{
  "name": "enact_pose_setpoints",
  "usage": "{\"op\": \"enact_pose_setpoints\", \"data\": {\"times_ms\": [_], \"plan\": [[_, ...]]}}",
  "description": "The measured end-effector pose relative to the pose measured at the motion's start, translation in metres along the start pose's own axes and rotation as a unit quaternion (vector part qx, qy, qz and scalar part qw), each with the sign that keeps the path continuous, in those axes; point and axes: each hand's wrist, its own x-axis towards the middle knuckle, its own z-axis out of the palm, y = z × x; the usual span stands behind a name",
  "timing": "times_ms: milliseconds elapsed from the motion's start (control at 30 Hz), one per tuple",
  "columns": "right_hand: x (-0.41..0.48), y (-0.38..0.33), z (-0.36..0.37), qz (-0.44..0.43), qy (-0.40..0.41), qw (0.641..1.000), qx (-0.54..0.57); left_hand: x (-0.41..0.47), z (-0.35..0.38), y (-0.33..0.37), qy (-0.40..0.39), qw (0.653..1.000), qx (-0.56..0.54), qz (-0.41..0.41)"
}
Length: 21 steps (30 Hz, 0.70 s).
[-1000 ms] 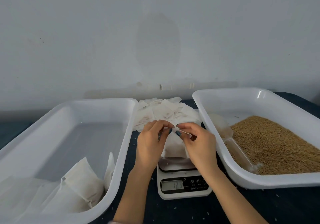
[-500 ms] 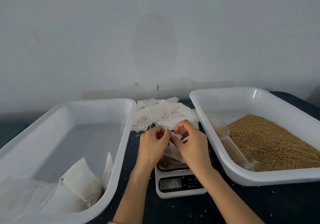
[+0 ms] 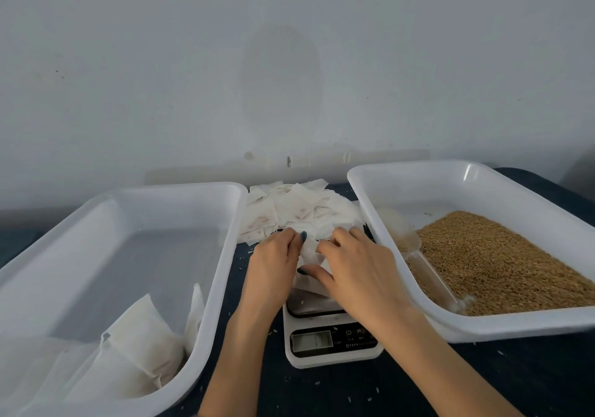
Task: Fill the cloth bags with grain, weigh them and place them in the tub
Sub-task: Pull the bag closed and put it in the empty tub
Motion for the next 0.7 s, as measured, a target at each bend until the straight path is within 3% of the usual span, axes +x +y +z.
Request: {"op": "enact_pose_setpoints", "data": {"times_ms": [200, 333, 467, 633, 700], "plan": [[0.005, -0.008, -0.003, 0.006, -0.052, 0.999, -0.002, -0.004, -0.001, 0.003, 0.019, 0.997, -0.037, -0.064], [0.007, -0.009, -0.003, -0.01, -0.081, 0.997, -0.013, -0.004, -0.003, 0.0, -0.041, 0.99, -0.027, -0.134], [0.011, -0.001, -0.012, -0.007, -0.11, 0.994, -0.014, -0.003, -0.006, 0.001, -0.059, 0.986, -0.057, -0.147], [0.021, 0.027, -0.042, 0.049, -0.163, 0.965, 0.199, -0.002, -0.008, 0.003, -0.055, 0.983, -0.089, -0.149], [0.027, 0.047, -0.051, 0.09, -0.126, 0.963, 0.222, -0.002, -0.008, 0.003, -0.054, 0.981, -0.1, -0.155]]}}
